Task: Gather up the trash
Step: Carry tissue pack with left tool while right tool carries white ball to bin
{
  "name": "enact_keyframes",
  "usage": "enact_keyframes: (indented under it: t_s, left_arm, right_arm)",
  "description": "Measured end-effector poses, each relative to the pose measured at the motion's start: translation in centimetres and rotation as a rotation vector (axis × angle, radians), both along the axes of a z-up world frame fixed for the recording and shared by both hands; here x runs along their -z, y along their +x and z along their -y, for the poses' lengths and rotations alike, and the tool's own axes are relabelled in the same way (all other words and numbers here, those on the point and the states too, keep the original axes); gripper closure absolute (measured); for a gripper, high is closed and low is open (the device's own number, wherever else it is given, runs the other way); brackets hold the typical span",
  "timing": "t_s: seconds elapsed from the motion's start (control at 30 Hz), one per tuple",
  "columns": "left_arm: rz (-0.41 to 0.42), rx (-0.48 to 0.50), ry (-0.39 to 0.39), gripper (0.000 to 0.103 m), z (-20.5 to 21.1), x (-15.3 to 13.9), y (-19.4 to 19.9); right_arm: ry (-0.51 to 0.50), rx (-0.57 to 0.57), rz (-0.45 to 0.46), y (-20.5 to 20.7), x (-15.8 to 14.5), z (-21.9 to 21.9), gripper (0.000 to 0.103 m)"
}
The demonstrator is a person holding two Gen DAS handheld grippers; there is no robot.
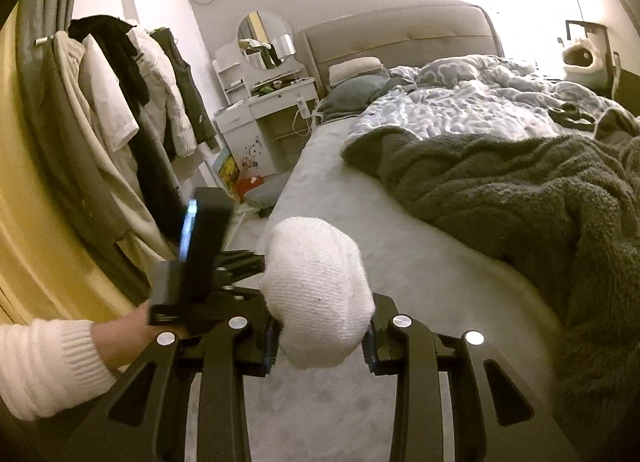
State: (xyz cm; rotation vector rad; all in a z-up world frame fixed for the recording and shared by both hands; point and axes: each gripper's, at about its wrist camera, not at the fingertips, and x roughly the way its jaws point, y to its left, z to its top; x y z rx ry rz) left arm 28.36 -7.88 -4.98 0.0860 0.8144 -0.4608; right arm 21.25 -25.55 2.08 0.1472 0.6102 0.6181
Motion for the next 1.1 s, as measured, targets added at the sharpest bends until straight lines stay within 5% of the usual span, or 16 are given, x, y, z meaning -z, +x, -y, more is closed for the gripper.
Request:
enact_keyframes:
  t_s: [0.3, 0.63, 0.83, 1.1]
  left_arm:
    - [0.05, -0.077, 0.045, 0.044, -2.2, -1.5, -7.3]
    - [0.074, -0.169, -0.038, 0.044, -4.5, -2.1, -13.1]
    - [0.1, -0.249, -0.024, 0.044, -6.5, -2.6, -15.6]
    - [0.079, -0.351, 0.018, 0.044, -10.0, -0.5, -18.7]
  right_arm:
    - [-0.01, 0.012, -0.008, -2.4, -0.2, -1.3, 0.07]
    - [0.003, 0.033, -0.017, -7.1, -0.2, -1.9, 0.07]
    - [0.002, 0.042, -0.013, -9.4, -0.3, -3.0, 0.07]
    - [0.004, 0.006, -0.022, -10.7, 0.0, -5.6, 0.07]
